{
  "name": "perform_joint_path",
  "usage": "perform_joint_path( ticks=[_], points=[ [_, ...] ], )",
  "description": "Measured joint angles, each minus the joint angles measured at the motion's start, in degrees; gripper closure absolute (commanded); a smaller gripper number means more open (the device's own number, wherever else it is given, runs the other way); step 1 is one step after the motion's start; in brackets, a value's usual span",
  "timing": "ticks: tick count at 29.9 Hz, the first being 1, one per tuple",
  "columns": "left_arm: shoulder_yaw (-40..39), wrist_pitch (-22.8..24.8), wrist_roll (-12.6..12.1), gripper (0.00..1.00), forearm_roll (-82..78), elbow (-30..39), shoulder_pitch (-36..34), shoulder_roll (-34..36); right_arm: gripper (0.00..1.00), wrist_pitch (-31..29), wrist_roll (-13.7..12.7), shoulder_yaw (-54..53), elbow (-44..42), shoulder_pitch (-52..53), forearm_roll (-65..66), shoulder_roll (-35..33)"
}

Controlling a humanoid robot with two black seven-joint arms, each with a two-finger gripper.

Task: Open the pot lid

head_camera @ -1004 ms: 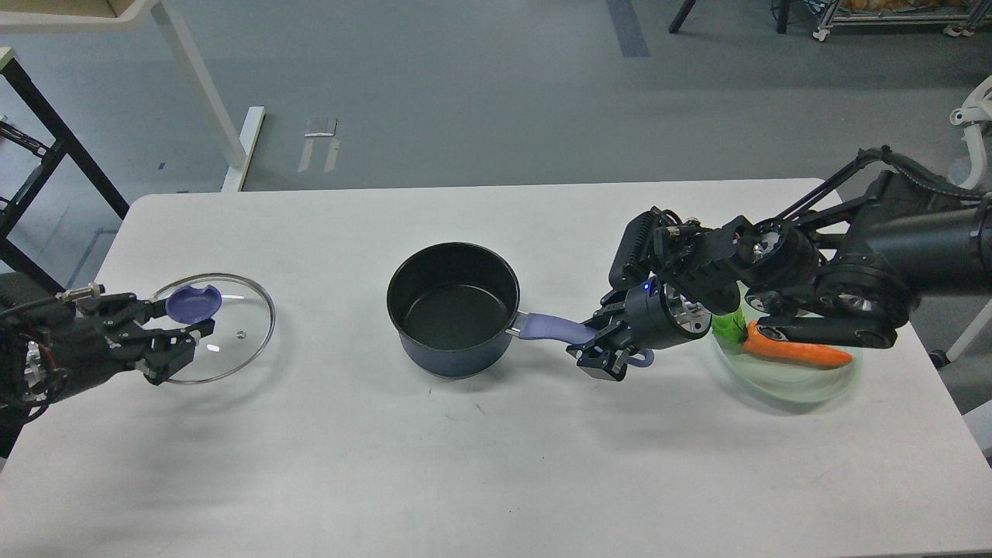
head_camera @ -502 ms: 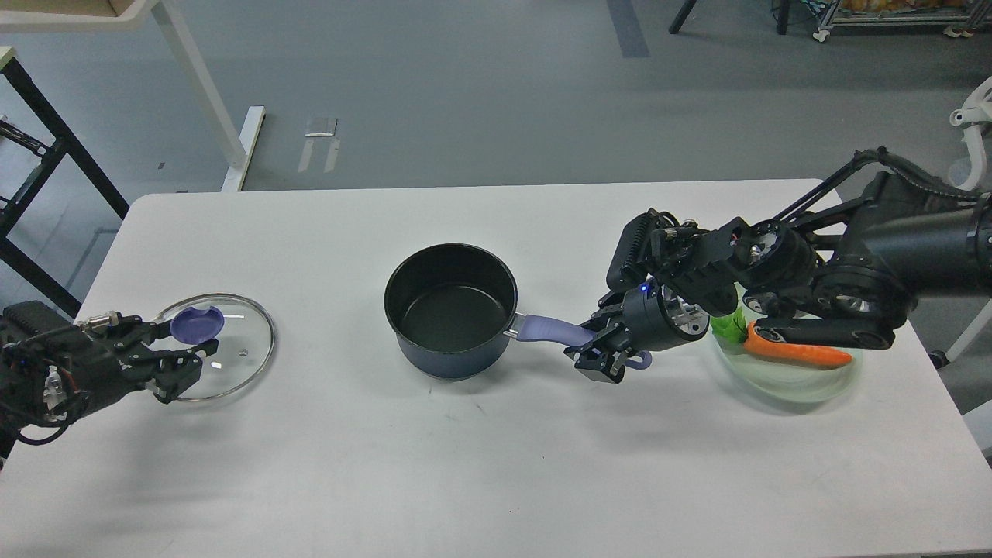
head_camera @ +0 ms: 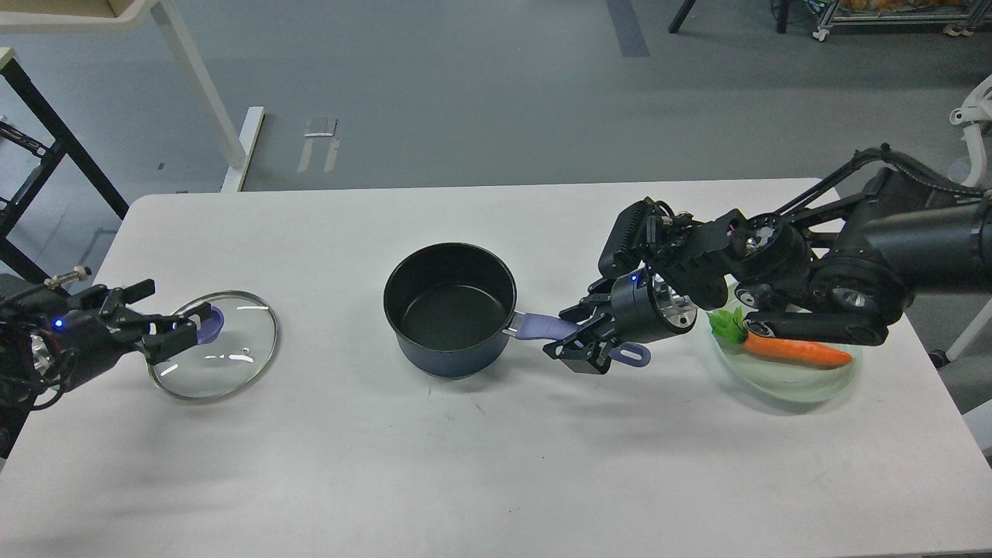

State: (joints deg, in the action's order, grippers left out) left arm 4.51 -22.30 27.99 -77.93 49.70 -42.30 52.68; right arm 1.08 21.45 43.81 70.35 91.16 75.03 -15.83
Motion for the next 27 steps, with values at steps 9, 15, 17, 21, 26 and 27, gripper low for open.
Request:
perform_joint_path(
  ticks=[9,15,17,21,26,27],
  points=[
    [-0.7,14.8,0.0,0.01,31.7,-0.4,-10.4,0.3,0.02,-0.3,0.1,-13.9,-1.8,-0.6,-1.7,-10.2],
    [-1.7,23.9,0.0,0.01,53.5,-0.6,-14.2,-0.8,0.01,-0.3,0.1,-33.8,-2.4,-7.7,-8.2,-20.0],
    [-3.3,24.9,0.0,0.01,60.5,-0.7,-14.6,-2.4,0.01,-0.2,0.0,-40.0,-2.8,-10.5,-10.9,-21.9],
    [-6.7,25.6,0.0,0.00,69.5,-2.0,-14.7,-6.7,0.00,0.3,0.0,-50.6,-6.9,-15.9,-16.5,-23.8],
    [-10.3,27.7,0.0,0.00,73.8,-3.8,-14.6,-12.1,0.00,1.2,-0.1,-58.2,-11.8,-22.6,-29.7,-23.7],
    [-11.0,28.2,0.0,0.00,74.8,-4.4,-14.5,-13.1,0.00,1.3,0.0,-58.8,-12.6,-23.8,-33.2,-23.6]
  ],
)
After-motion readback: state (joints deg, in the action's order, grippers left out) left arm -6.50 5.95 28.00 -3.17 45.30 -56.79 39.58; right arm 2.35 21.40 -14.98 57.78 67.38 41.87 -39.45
